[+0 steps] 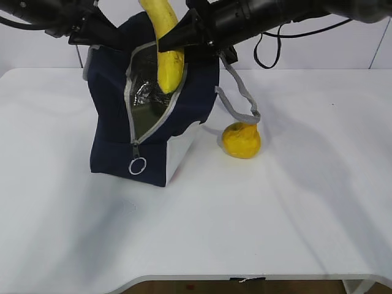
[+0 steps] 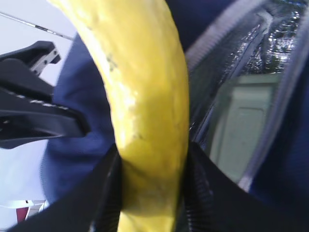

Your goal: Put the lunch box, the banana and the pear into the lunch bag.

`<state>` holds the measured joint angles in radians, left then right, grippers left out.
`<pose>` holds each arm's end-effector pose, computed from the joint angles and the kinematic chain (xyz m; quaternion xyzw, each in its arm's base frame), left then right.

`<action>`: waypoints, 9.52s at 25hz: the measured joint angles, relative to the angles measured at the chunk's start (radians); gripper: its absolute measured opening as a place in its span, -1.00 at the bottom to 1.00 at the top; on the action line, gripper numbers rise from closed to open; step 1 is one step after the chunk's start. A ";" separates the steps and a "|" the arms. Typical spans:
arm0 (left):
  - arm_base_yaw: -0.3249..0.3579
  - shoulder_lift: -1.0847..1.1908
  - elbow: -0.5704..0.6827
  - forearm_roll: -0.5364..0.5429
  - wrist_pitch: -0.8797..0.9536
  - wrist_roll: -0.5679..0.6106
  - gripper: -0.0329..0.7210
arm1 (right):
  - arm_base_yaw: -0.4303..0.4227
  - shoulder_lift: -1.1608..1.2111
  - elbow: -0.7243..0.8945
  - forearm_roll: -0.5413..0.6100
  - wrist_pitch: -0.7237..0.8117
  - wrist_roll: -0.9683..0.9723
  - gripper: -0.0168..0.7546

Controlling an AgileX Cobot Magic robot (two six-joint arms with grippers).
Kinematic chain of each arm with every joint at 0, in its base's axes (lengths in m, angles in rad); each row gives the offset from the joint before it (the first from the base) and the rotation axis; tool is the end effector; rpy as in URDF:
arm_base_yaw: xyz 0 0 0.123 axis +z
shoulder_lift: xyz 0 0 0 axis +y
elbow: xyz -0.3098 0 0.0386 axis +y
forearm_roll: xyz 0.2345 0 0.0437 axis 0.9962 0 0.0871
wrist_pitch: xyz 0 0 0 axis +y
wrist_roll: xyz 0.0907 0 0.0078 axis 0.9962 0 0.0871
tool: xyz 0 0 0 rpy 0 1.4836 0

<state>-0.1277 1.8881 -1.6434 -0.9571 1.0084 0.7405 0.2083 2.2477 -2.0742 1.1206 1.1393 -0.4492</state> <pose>0.4009 -0.1150 0.3394 0.2186 0.8571 -0.3571 0.3002 0.4712 0.1757 0.3037 -0.1407 0.8337 0.4925 0.2062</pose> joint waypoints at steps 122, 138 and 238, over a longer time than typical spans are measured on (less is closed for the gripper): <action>0.000 0.000 0.000 -0.039 -0.082 0.189 -0.92 | -0.401 -0.166 0.241 -0.365 0.089 -0.137 0.13; 0.000 0.000 0.000 0.006 -0.159 0.204 -0.92 | -0.401 -0.270 0.308 -0.372 0.087 -0.140 0.13; 0.089 -0.035 0.000 0.195 -0.047 0.208 -0.92 | -0.304 -0.262 0.819 0.255 -0.157 -1.493 0.42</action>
<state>-0.0383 1.8529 -1.6434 -0.7624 0.9615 0.9481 -0.0961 1.9862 -1.2548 1.3752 0.9822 -1.9422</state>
